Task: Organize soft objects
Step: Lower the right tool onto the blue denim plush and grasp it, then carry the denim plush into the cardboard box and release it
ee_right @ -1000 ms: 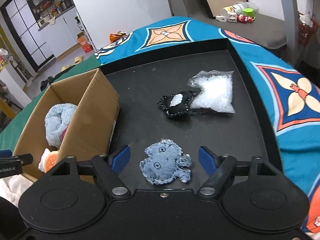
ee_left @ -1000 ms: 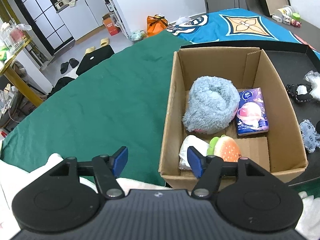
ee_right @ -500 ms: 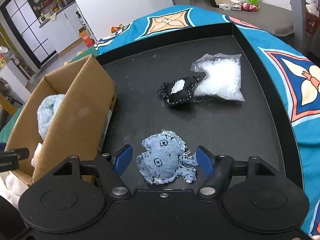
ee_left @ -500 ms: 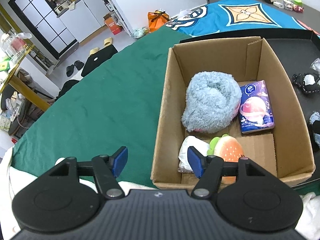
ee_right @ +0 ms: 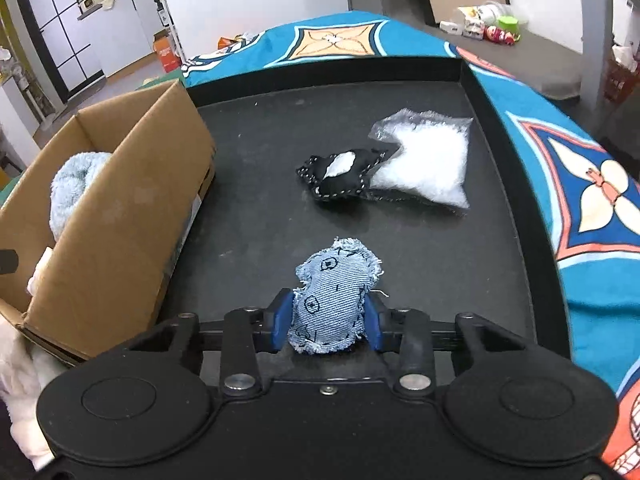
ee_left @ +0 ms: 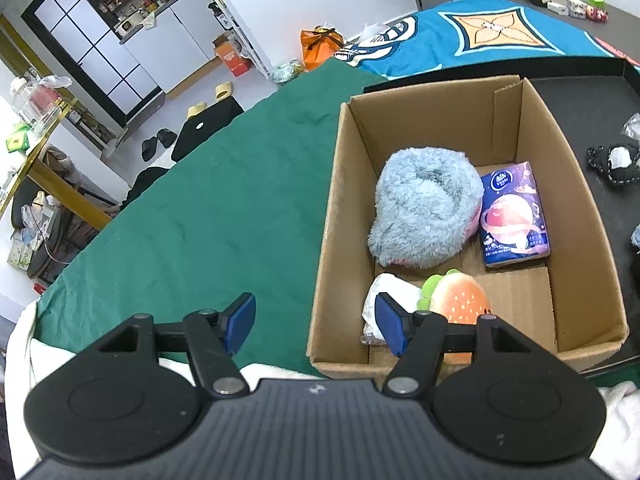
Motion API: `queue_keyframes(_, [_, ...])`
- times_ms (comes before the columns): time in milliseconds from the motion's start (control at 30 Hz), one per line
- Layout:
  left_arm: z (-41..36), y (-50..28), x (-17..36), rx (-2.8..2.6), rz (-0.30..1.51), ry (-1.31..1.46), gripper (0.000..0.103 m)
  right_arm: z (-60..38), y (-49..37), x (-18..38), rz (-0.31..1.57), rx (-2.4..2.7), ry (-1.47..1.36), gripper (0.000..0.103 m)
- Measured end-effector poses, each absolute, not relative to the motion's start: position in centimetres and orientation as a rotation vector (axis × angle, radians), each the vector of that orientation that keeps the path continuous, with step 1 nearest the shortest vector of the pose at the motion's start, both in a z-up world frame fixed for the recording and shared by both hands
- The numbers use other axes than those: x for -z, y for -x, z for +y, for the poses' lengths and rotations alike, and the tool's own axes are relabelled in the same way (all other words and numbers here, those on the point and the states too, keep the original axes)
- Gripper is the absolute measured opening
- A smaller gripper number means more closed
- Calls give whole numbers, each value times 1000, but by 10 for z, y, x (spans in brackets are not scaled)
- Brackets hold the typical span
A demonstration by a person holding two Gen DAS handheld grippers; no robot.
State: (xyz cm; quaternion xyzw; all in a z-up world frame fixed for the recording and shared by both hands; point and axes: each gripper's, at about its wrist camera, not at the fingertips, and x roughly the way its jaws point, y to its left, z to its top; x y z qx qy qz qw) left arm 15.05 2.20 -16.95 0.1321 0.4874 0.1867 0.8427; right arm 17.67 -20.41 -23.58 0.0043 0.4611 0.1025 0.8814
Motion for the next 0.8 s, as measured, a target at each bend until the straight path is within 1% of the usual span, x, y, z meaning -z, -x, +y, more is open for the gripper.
queue_keyframes(467, [30,-142,160,-380,985,-225,65,-213,-173,199,889,-205,-46,37])
queue_keyframes(800, [35,-138,157,-361,964,-179,65,-205,-167,170,797,-240,-28,37])
